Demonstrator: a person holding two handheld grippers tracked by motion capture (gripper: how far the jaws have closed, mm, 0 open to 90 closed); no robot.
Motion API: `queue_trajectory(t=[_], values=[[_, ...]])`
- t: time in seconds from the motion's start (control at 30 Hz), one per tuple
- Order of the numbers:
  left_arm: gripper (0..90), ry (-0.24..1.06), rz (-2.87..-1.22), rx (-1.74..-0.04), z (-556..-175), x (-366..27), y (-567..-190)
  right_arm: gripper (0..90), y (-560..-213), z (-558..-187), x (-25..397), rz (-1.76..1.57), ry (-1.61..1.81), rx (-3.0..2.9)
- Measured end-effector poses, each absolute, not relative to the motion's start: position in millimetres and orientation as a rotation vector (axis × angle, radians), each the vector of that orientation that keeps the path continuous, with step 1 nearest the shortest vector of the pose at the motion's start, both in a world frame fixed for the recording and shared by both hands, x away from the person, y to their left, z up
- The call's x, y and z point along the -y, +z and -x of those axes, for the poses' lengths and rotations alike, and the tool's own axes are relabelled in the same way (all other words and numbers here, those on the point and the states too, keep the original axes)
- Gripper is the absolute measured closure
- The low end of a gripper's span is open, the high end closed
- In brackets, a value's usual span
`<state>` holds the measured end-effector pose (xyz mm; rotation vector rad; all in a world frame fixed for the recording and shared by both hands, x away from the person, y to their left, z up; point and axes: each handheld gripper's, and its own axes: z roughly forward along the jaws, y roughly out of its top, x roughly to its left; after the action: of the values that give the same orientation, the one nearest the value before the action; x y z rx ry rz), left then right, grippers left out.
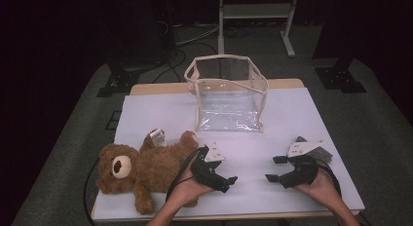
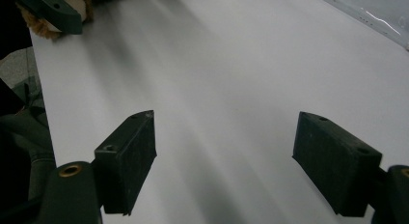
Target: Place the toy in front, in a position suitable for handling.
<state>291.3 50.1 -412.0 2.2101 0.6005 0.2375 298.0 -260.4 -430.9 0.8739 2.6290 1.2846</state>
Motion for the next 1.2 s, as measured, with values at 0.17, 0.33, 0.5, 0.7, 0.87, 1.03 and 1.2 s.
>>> queue_trajectory(t=[0.17, 0.33, 0.5, 0.7, 0.87, 1.03, 1.2], values=[[7.0, 0.22, -2.192, -0.581, -289.6, -50.7, -403.2, 21.7, -433.4, -299.2, 260.1, -0.874, 1.279, -2.644], [7.0, 0.23, -2.171, -0.545, -286.7, -55.6, -388.9, 21.7, -433.5, -298.8, 259.9, -0.869, 1.282, -2.647], [7.0, 0.248, -2.148, -0.52, -283.8, -66.2, -370.5, 21.7, -431.9, -298.3, 258.7, -0.872, 1.29, -2.644], [7.0, 0.266, -2.124, -0.501, -284.3, -80.9, -354.3, 21.6, -432.2, -298.6, 257.6, -0.878, 1.291, -2.645], [7.0, 0.308, -2.107, -0.51, -287.1, -106.5, -338.5, 21.7, -431.9, -298.7, 255.4, -0.881, 1.29, -2.648], [7.0, 0.351, -2.101, -0.522, -289.2, -126.8, -326.6, 21.6, -431.8, -298.5, 253.7, -0.869, 1.279, -2.654], [9.1, 0.402, -2.11, -0.496, -291.6, -153.9, -314.5, 21.6, -431.6, -298.1, 253.0, -0.862, 1.279, -2.655]])
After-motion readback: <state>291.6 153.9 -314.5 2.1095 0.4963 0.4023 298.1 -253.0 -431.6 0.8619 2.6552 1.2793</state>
